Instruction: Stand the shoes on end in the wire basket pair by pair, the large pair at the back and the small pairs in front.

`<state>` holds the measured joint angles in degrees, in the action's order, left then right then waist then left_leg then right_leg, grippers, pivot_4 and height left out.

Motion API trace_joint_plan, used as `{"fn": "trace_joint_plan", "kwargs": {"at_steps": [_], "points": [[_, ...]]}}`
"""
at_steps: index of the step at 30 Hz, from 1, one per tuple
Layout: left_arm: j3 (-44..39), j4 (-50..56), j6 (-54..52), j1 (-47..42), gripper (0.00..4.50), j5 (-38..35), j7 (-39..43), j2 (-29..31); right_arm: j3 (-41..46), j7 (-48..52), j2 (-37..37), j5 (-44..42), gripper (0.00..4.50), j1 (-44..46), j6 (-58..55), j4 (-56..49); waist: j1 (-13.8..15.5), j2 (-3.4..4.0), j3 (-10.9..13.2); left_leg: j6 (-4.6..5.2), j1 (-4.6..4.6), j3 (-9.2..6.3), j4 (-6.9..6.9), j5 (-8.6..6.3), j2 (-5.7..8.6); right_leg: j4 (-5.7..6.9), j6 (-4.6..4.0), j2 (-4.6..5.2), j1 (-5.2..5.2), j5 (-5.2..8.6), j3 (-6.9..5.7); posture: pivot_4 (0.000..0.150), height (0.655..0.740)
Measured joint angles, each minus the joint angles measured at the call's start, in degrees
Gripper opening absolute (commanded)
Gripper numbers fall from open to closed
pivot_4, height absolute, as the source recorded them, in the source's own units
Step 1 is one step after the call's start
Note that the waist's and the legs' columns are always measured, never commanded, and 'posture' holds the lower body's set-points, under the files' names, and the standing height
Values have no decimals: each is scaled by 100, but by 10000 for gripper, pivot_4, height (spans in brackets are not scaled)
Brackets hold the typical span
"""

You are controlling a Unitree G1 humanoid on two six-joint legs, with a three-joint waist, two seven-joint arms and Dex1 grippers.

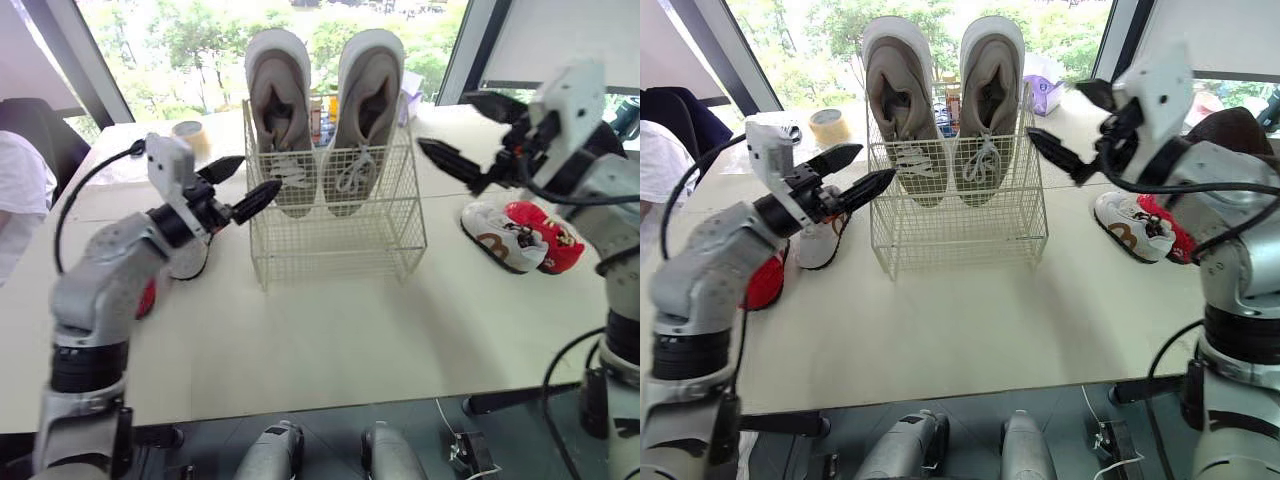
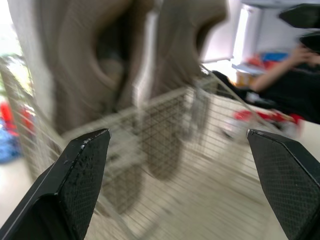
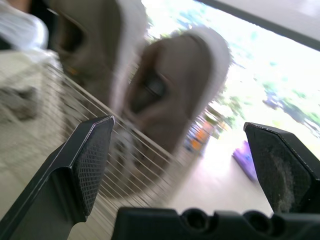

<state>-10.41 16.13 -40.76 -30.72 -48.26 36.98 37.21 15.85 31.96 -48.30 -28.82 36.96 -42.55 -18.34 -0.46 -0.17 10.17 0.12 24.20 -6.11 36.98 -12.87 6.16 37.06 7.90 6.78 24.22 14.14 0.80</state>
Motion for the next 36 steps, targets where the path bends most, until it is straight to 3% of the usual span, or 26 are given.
{"fn": "trace_joint_plan", "kwargs": {"at_steps": [5, 8, 21, 27, 36], "points": [[60, 274, -520, 143, 44528, -484, 450, 115, 387, 249, -333, 406, 45000, -1289, 286, 827, -7, 0, 1, 1, -1, 3, 0, 0, -1, -2, -1, 1, -4, 0, 3, 1500, 7400], [86, 346, -627, 147, 44528, -530, 543, 112, 392, 448, -377, 624, 45000, -1584, 703, 1422, -40, 4, 2, 1, -6, 12, -5, 0, -3, 0, -1, 1, -1, 0, 9, 1500, 7400], [184, 902, -722, 493, 44528, -603, 291, -74, -287, 1395, -411, 1474, 45000, -750, 2669, 5196, -20, 6, 5, 1, -6, 19, -6, 0, -3, -8, -2, 2, -4, 1, 14, 1500, 7400], [185, 970, -723, 619, 44528, -586, 144, -119, -323, 1571, -227, 1532, 45000, -487, 3012, 5975, -25, 6, 5, 0, -7, 18, -5, 0, -3, -8, -2, 2, -5, 1, 14, 1500, 7400], [189, 984, -710, 637, 44528, -452, 111, -129, -496, 1694, -150, 1782, 45000, -496, 3370, 6166, -24, 5, 4, 0, -11, 18, -3, -1, -3, -8, -2, 2, -12, 1, 14, 1500, 7400]]}}
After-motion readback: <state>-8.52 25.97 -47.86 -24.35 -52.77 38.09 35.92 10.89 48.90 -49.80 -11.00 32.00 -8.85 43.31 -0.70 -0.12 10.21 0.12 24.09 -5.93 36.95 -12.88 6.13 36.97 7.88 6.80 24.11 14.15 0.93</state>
